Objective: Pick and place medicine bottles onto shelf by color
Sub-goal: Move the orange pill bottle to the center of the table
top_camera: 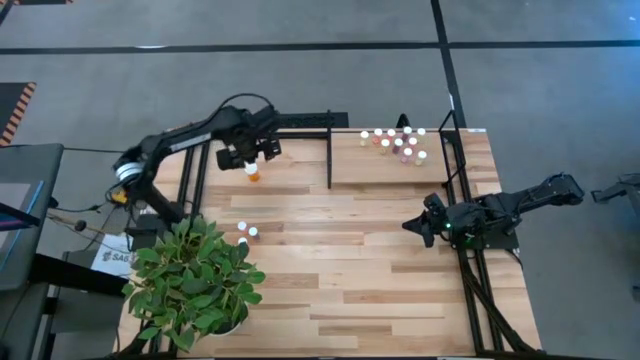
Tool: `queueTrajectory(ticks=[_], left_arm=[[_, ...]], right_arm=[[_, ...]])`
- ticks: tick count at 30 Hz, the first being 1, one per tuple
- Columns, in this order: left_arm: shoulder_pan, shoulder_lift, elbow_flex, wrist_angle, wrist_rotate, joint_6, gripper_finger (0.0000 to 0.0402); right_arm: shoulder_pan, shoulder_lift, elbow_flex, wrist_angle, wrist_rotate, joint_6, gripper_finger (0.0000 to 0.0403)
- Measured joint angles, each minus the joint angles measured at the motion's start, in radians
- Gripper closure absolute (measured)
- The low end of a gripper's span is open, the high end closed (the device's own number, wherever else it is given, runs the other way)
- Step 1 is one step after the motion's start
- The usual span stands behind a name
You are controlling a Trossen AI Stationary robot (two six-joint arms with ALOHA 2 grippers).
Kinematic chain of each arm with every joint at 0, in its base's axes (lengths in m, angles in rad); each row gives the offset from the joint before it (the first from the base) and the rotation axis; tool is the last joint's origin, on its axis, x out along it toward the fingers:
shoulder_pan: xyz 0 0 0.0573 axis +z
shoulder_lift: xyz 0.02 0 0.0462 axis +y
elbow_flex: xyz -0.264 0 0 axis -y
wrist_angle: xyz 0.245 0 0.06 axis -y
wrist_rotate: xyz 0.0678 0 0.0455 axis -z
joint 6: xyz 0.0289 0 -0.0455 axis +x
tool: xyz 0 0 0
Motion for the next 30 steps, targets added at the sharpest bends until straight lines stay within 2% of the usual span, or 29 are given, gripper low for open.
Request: queueTrajectory(ticks=[5, 17, 30], left_arm=[[0.044, 0.085, 0.018, 0.013, 0.085, -0.001, 0.009], [0.056, 0.107, 0.01, -0.016, 0.014, -0.134, 0.009], [0.125, 0.107, -0.096, 0.094, 0.07, -0.14, 0.009]], right_arm=[[0.0, 0.0, 0.0, 0.0, 0.0, 0.0, 0.0347], [0.0, 0.0, 0.0, 0.0, 0.0, 0.0, 0.0347], [0.0, 0.0, 0.0, 0.003, 0.0, 0.0, 0.0347]])
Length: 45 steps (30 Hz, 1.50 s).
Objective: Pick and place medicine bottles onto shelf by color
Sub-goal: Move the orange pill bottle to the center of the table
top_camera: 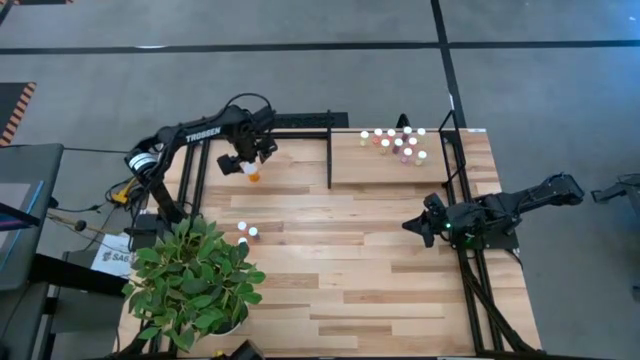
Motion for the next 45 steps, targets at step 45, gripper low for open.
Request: queueTrajectory(ticks=[45], left_arm=[[-0.101, -0.001, -0.106, 0.217, 0.035, 0.009, 0.0224]], right_arm=[[0.0, 0.0, 0.0, 0.003, 0.0, 0.0, 0.0347]])
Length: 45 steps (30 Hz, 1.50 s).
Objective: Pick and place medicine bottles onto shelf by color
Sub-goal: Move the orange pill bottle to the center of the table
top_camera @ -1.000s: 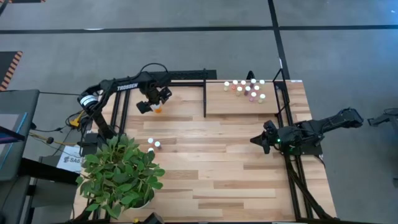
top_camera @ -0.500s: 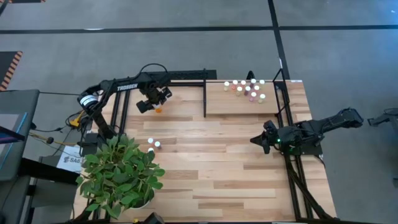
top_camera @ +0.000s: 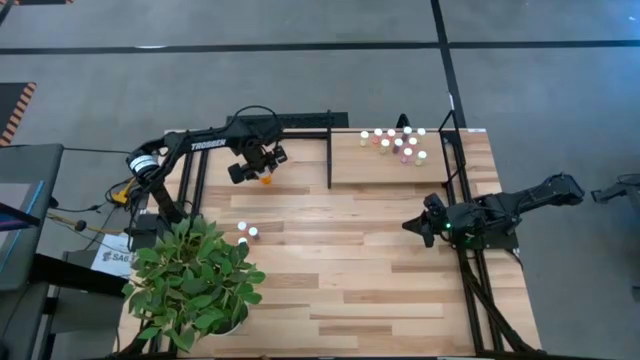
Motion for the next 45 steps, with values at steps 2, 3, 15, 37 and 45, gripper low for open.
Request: queueTrajectory(ticks=[2, 3, 15, 37, 45], left_arm=[[-0.025, 0.0, 0.011, 0.0, -0.007, -0.009, 0.023], [-0.037, 0.0, 0.015, -0.001, -0.01, -0.017, 0.0231], [-0.219, 0.0, 0.029, -0.004, -0.004, -0.08, 0.0225], [-0.628, 0.029, 0.098, 0.005, -0.032, -0.101, 0.0222], [-0.643, 0.253, 0.391, -0.183, -0.038, -0.008, 0.0221]], right_arm=[[0.0, 0.0, 0.0, 0.0, 0.0, 0.0, 0.0347], [0.0, 0.0, 0.0, 0.0, 0.0, 0.0, 0.0347], [0.0, 0.0, 0.0, 0.0, 0.0, 0.0, 0.0347], [0.0, 0.0, 0.0, 0.0, 0.0, 0.0, 0.0347], [0.0, 0.0, 0.0, 0.0, 0.0, 0.0, 0.0347]])
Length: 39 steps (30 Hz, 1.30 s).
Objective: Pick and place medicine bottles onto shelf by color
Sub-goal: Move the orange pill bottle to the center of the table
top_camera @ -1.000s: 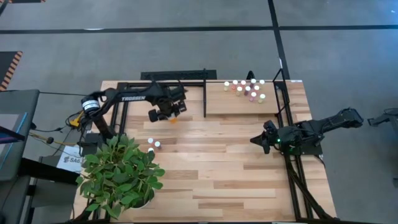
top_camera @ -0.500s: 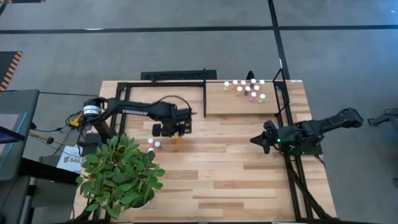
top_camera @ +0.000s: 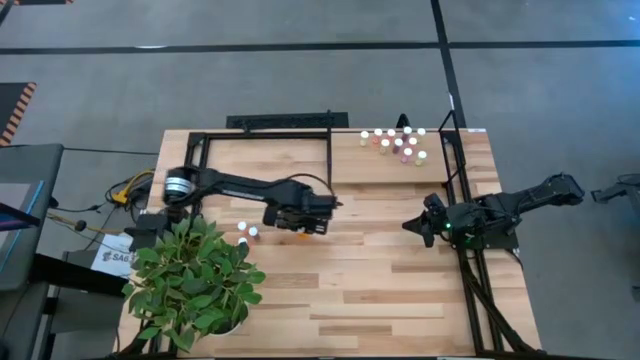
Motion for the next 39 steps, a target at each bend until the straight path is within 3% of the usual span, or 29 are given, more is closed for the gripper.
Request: queueTrajectory(ticks=[10, 21, 31, 39], left_arm=[[0.024, 0.249, 0.427, -0.158, -0.033, 0.16, 0.0221], [0.075, 0.459, 0.692, -0.283, 0.046, 0.302, 0.0221], [0.095, 0.485, 0.737, -0.284, 0.022, 0.333, 0.0216], [0.096, 0.485, 0.737, -0.282, -0.025, 0.481, 0.0215]], right_arm=[[0.0, 0.0, 0.0, 0.0, 0.0, 0.0, 0.0347], [0.0, 0.0, 0.0, 0.001, 0.0, 0.0, 0.0347], [0.0, 0.0, 0.0, 0.0, 0.0, 0.0, 0.0347], [0.0, 0.0, 0.0, 0.0, 0.0, 0.0, 0.0347]])
